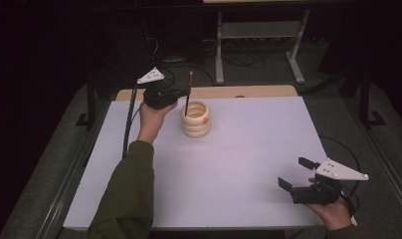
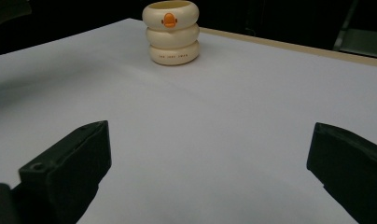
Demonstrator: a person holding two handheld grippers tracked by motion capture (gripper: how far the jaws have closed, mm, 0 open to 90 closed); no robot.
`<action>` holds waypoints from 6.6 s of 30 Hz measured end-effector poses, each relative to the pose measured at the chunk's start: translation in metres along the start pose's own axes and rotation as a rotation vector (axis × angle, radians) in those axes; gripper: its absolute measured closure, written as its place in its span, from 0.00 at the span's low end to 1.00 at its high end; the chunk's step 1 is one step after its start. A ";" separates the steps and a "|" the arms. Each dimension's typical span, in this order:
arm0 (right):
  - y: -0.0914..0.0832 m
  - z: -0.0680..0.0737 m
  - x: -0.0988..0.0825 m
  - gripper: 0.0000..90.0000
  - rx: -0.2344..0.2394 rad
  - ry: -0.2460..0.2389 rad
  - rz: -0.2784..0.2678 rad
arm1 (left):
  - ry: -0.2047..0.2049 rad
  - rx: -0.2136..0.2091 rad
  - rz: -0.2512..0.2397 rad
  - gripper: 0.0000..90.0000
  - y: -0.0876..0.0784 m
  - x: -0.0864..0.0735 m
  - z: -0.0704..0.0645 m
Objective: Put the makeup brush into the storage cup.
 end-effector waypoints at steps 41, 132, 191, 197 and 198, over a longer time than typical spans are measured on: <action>0.000 -0.001 -0.001 0.00 0.005 -0.002 0.002 | 0.008 0.007 0.078 0.93 0.024 -0.032 0.007; 0.005 0.002 -0.001 0.00 0.004 -0.010 0.008 | 0.015 0.063 0.264 0.01 -0.027 -0.049 0.002; 0.007 0.004 0.000 0.00 0.005 -0.010 0.008 | 0.079 0.071 0.276 0.01 -0.095 -0.076 -0.053; 0.007 0.004 0.000 0.00 0.006 -0.008 0.009 | 0.082 0.084 0.280 0.01 -0.101 -0.083 -0.055; 0.007 0.004 0.000 0.00 0.006 -0.009 0.009 | 0.080 0.083 0.279 0.01 -0.103 -0.086 -0.056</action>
Point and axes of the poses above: each handheld gripper's, and its own axes: y roughly forward along the jaws, x roughly out of its top, z roughly to its left, the point moved 8 cm from there along y, roughly forward along the jaws, and after that the axes turned 5 degrees about -z, right-handed, at the moved point
